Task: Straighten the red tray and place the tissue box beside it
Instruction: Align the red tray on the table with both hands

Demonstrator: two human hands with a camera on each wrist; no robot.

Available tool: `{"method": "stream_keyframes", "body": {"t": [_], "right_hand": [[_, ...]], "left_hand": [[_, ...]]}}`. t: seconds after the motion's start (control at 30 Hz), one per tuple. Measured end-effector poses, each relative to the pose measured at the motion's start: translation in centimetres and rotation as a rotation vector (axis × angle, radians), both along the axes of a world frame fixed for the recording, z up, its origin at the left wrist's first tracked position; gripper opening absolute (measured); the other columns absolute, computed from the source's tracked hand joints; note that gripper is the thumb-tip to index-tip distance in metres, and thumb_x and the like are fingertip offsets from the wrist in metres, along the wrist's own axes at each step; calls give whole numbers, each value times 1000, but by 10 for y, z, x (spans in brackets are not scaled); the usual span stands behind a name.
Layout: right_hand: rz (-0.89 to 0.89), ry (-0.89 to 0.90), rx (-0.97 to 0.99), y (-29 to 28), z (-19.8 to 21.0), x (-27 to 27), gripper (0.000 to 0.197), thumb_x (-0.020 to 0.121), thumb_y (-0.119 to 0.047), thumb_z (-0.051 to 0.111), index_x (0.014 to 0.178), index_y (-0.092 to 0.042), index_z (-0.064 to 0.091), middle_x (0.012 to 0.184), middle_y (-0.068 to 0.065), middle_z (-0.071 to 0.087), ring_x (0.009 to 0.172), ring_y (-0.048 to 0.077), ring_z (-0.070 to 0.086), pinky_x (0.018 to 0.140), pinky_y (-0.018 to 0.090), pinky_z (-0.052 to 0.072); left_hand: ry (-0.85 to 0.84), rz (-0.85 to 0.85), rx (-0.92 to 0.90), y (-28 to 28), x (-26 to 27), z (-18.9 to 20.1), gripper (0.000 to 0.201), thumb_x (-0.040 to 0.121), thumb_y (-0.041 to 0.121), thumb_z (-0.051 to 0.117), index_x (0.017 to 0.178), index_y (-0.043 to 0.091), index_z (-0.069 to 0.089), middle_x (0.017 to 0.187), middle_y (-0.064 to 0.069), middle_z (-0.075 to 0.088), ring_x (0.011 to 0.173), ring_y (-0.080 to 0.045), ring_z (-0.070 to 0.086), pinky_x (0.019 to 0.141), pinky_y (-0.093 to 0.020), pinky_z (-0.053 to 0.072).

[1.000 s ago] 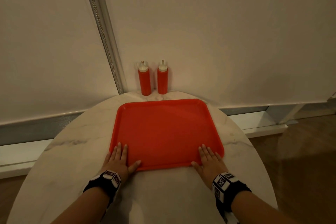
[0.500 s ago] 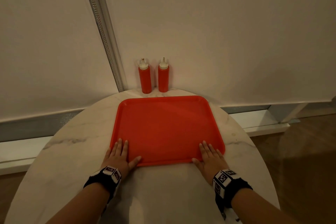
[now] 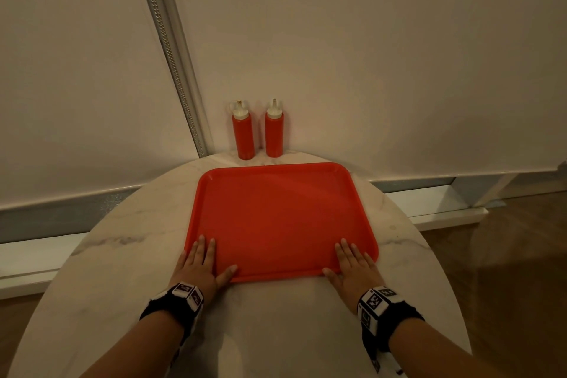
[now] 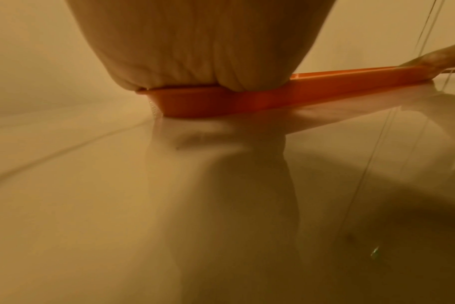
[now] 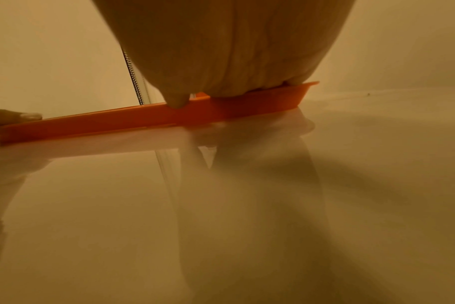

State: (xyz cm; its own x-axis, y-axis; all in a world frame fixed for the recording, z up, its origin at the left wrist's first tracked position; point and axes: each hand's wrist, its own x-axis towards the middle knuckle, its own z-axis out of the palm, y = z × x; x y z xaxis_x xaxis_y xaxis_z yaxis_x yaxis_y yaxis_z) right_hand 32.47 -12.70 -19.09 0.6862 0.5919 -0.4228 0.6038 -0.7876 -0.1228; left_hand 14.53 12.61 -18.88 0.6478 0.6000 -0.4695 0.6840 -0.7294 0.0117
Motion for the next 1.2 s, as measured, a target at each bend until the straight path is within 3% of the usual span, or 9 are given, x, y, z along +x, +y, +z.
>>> {"method": "stream_keyframes", "body": {"t": [1.2], "right_hand": [[3,34,-34,-7,2,-1,135,26,-78,-40,144,-16,-12,155,1,-12,142,19,-7,113,36,-3]], "left_hand": [[15,2,-48,-7,-6,4,91,82,72,18,143,16,-20,155,-9,-20,145,-21,-10,118,-38,-5]]}}
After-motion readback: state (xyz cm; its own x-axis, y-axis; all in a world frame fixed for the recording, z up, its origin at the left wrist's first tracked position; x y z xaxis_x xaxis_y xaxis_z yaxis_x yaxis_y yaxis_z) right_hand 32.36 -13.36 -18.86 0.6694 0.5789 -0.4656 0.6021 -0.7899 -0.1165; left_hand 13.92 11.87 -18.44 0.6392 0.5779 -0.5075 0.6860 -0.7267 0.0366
